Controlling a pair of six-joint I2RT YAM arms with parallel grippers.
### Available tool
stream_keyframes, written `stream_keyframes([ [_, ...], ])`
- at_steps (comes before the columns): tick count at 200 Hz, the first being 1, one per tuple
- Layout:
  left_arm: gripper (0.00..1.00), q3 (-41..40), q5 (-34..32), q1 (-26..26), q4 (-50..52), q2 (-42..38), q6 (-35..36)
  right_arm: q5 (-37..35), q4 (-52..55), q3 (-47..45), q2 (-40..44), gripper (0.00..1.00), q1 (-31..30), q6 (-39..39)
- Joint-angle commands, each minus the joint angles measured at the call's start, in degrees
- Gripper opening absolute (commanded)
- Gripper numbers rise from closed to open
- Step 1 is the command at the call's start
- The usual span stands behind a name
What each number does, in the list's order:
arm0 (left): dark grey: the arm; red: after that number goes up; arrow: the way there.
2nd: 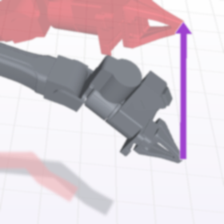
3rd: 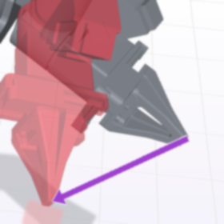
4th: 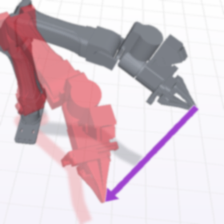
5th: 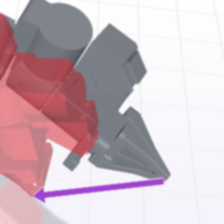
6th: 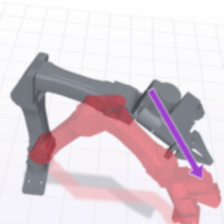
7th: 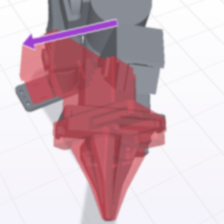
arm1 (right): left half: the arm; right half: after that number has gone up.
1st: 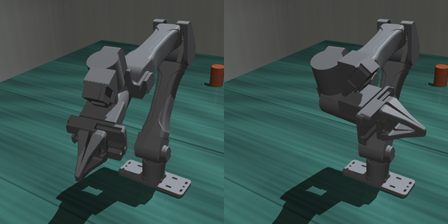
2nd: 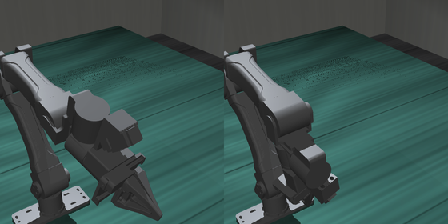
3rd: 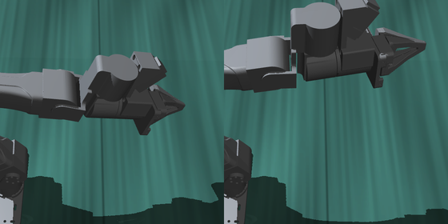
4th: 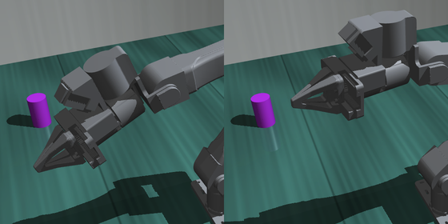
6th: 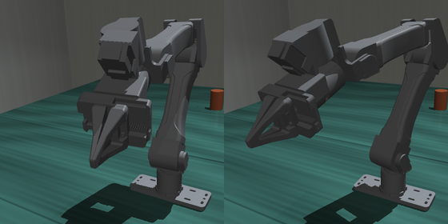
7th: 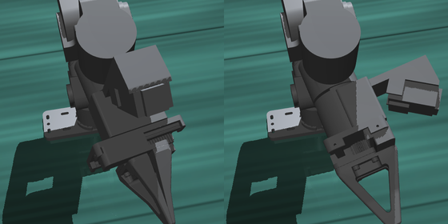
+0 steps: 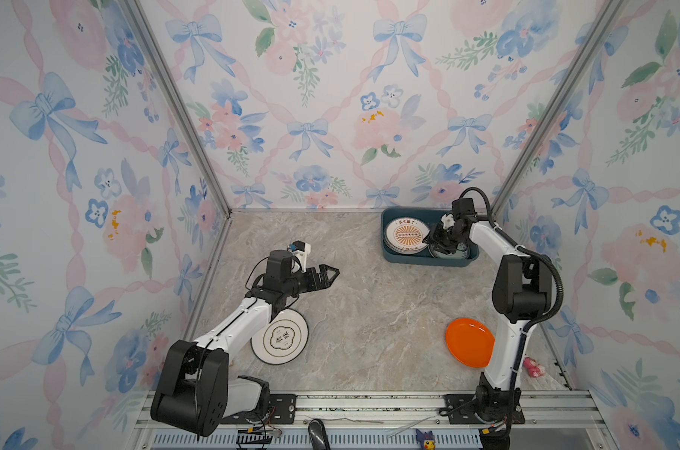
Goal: Place the plates into the plastic bin on the countertop
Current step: Place the plate in the plastic bin, then pick up the plate from the bottom-right of the table.
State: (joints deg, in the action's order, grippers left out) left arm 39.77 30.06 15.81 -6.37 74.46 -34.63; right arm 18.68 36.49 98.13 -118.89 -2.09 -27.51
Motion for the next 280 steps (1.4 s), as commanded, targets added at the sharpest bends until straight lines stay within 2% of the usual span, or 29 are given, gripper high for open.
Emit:
stream_keyframes([
  [1,0.98,1.5,0.22,3.07,-1.9,2.35,0.86,-3.54,1.74,-1.99,6.42,0.49,0.21,1.7],
  [47,0.97,6.62,-2.04,15.65,-6.48,10.14,-1.83,-8.88,1.8,-12.22,19.94,0.5,3.44,4.27],
  [85,0.94,11.44,-3.53,27.81,-11.1,19.35,-4.88,-8.8,-0.38,-23.77,30.76,0.51,8.22,5.07],
  [120,0.91,17.66,-4.0,35.51,-12.58,28.57,-7.27,-8.29,-2.71,-31.69,38.03,0.51,10.76,4.66],
  [164,0.87,26.72,-3.28,40.8,-12.96,40.64,-9.69,-6.94,-4.1,-36.26,43.14,0.52,12.67,4.34],
  [200,0.79,33.62,-1.73,43.54,-12.96,48.25,-11.91,-5.33,-4.74,-37.7,44.77,0.52,14.4,4.67],
  [242,0.61,39.04,-0.46,45.14,-12.5,54.76,-14.32,-3.94,-5.51,-38.47,45.57,0.52,15.52,4.83],
  [280,0.49,43.91,-1.81,46.3,-7.67,59.16,-13.9,-3.04,-6.22,-39.27,45.81,0.52,16.3,4.82],
])
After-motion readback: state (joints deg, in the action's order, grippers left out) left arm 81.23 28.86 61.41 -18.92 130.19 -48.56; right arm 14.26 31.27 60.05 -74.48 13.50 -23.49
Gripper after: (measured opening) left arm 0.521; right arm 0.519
